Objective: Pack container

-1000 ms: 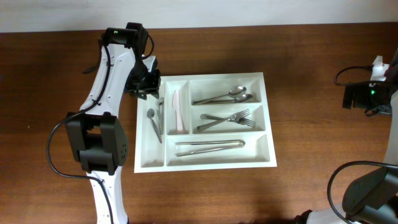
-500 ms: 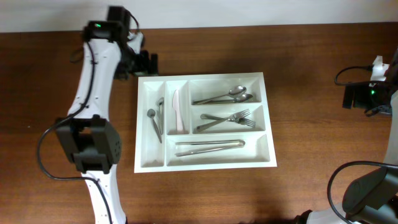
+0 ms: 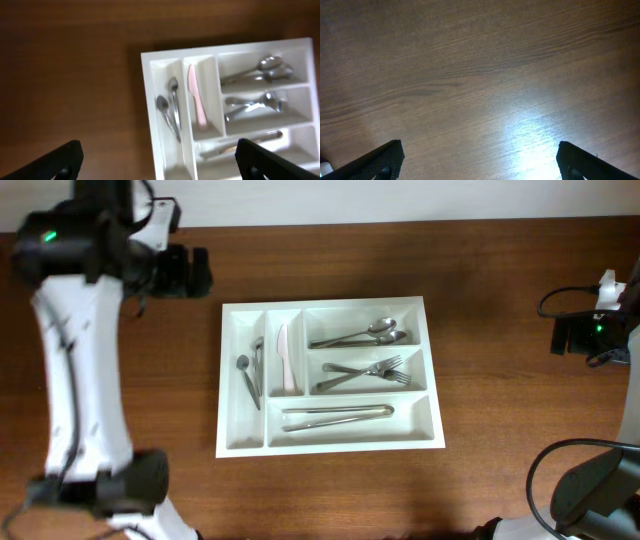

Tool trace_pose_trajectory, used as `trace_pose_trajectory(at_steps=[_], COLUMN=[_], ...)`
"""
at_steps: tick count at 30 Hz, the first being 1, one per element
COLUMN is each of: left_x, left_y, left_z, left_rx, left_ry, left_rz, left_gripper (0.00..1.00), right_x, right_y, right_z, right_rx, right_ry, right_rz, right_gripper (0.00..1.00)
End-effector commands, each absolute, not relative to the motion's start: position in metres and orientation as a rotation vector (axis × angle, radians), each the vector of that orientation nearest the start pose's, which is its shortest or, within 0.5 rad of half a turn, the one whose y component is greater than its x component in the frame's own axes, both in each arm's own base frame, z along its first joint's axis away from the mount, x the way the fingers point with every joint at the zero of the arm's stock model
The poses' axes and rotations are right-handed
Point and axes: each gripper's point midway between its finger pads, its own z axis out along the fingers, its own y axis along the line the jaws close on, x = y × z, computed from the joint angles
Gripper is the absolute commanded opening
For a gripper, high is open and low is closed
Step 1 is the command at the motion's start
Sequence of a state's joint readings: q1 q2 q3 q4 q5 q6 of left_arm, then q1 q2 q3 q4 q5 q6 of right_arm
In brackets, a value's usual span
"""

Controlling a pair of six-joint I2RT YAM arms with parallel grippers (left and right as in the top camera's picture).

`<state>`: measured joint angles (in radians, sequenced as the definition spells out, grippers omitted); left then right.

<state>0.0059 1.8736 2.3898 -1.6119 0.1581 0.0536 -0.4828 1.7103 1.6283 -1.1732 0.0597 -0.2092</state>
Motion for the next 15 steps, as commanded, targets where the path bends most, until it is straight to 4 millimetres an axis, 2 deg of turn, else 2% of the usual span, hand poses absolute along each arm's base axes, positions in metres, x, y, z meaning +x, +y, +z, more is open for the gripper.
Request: trace_pose_trajectory(at_steps=[1, 8, 12, 15], left_x=[0.366, 0.304, 0.258, 0.221], left_y=[-0.029, -0.038, -0.039, -0.039], left_z=[0.357, 0.408, 0.437, 0.448], left_rx=[0.174, 0.208, 0.221, 0.224], left_ry=[2.57, 2.432, 2.321, 2.254], left_rz=[-0.207, -0.233, -0.218, -0.206], left_gripper=[0.99, 0.99, 0.99, 0.99], right_x=[0.333, 0.333, 0.333, 0.333], right_y=[-0.186, -0.186, -0.186, -0.186], right_z=[0.178, 0.178, 0.178, 0.178], right_rx=[0.416, 0.416, 0.416, 0.416], right_ry=[2.832, 2.832, 2.832, 2.832], right_rz=[-0.221, -0.221, -0.221, -0.221], right_gripper=[0.99, 0.99, 0.99, 0.99])
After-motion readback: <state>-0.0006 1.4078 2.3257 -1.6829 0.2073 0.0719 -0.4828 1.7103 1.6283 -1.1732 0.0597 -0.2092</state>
